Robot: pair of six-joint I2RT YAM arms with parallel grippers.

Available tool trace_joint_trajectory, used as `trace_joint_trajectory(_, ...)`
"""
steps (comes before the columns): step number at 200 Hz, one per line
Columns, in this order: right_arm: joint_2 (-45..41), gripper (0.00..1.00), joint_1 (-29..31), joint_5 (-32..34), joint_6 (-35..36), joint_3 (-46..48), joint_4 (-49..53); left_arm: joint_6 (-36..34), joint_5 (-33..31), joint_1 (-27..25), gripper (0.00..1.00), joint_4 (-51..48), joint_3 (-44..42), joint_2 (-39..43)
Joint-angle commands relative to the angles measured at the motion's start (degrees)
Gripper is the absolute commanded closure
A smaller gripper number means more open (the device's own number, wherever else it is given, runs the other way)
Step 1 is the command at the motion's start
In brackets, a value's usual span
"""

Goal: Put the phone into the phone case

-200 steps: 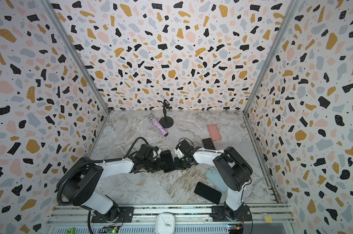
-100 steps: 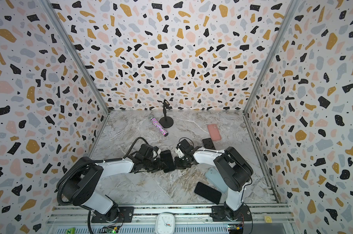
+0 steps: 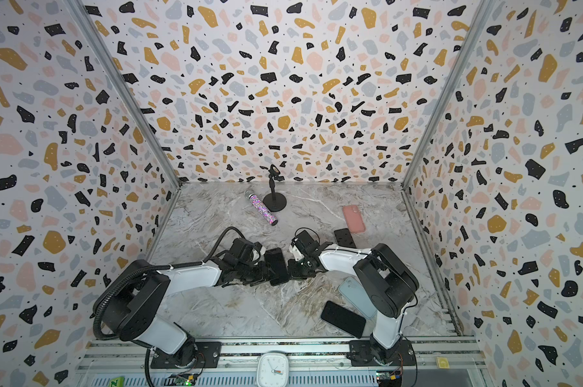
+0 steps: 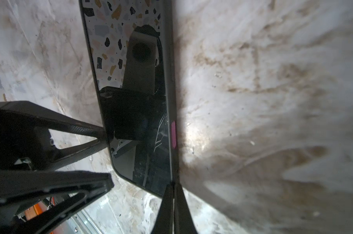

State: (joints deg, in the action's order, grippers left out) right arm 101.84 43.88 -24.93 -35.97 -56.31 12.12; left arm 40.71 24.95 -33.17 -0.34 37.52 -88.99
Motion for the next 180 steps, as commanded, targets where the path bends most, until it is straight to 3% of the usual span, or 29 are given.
trace_joint_trajectory(1,-1.08,0.93,4.82,-5.52,0.26,-0.73,-2.15,-3.71,-7.75,-0.93,0.45,-9.43,1.76,0.55)
trace_joint_trajectory(35,-5.28,0.79,4.02,-3.57,1.07,-0.56,-0.09,-4.96,-15.66,-2.23,0.31,-18.13,7.21,1.88)
trace_joint_trajectory(55,-8.17,0.74,1.84,-2.41,1.37,0.72,0.1,-4.46,-17.02,-3.64,0.28,-18.82,8.55,1.9)
trace_joint_trajectory(98,-14.34,0.54,-4.99,1.25,3.63,5.71,0.75,-8.7,-24.28,-7.27,0.2,-25.48,16.4,-1.26)
trace_joint_trajectory(131,-17.53,0.41,-7.31,2.1,4.93,9.34,-1.74,-8.55,-27.99,-10.41,0.09,-28.04,21.93,-4.49)
trace_joint_trajectory(180,-18.0,0.27,-7.3,2.97,5.2,12.56,-3.94,-7.24,-29.87,-12.27,0.03,-30.38,26.55,-10.91)
